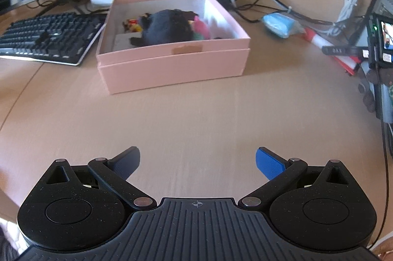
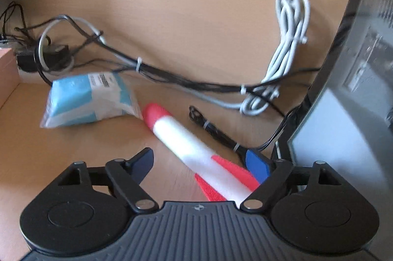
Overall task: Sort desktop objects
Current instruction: 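Grasp the white-and-red rocket toy with the right gripper, then pass the rocket toy from the right gripper into the left gripper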
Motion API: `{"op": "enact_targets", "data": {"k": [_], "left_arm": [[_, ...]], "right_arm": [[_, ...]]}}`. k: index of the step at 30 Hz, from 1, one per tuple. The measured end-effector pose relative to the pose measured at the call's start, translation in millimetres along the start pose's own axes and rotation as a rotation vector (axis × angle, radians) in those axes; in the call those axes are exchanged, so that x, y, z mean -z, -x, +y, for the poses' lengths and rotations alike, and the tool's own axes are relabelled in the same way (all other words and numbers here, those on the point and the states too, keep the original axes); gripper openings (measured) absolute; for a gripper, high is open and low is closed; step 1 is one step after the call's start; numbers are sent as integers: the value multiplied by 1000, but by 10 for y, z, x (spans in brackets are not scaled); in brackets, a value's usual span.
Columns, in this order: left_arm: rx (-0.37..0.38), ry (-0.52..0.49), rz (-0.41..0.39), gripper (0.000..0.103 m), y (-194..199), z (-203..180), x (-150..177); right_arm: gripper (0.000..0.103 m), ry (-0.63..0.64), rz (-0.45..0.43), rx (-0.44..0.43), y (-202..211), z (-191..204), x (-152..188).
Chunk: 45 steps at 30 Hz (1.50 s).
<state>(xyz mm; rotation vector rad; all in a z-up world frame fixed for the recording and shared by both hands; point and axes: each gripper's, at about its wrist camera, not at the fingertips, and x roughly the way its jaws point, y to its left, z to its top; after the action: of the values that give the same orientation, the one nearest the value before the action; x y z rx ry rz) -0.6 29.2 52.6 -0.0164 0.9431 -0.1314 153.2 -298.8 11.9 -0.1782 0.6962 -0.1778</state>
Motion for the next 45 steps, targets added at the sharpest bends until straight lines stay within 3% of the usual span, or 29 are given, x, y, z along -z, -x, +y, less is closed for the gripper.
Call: {"op": "enact_targets", "data": {"k": [2, 4, 6, 9, 16, 17, 18, 20, 25, 26, 27, 28, 34, 42, 45], "left_arm": [[-5, 6, -11, 103, 37, 19, -5], [-2, 13, -16, 103, 48, 26, -6], [6, 7, -15, 103, 42, 12, -7], [24, -9, -13, 103, 20, -34, -7], [23, -64, 20, 103, -82, -164, -37], [24, -67, 30, 103, -102, -184, -38], [33, -68, 35, 103, -114, -205, -38], [62, -82, 30, 103, -117, -270, -26], [86, -152, 3, 103, -71, -423, 33], [88, -153, 3, 103, -72, -428, 34], [91, -148, 5, 103, -77, -423, 34], [96, -138, 7, 103, -88, -410, 32], [192, -114, 8, 103, -150, -464, -97], [443, 0, 79, 102, -356, -650, -481], [425, -65, 91, 102, -420, -857, -532]], "right_arm": [[78, -4, 3, -14, -15, 59, 5], [60, 17, -13, -8, 47, 102, 15], [33, 21, -19, -8, 117, 111, 11], [10, 3, -5, -55, 216, 113, 29], [11, 60, -31, -161, 622, 347, 177], [22, 48, -44, -153, 652, 339, 155], [43, 34, -55, -144, 658, 325, 133], [66, -16, -61, -136, 590, 274, 84], [65, -98, 14, -136, 155, 219, -5], [53, -101, 30, -138, 102, 223, 3], [31, -100, 52, -146, 62, 228, 11], [28, -99, 66, -161, 58, 233, 30], [28, -49, 18, -242, 617, 245, 228], [28, 195, -19, -405, 1775, 666, 749], [28, 272, -14, -422, 1969, 889, 940]]}}
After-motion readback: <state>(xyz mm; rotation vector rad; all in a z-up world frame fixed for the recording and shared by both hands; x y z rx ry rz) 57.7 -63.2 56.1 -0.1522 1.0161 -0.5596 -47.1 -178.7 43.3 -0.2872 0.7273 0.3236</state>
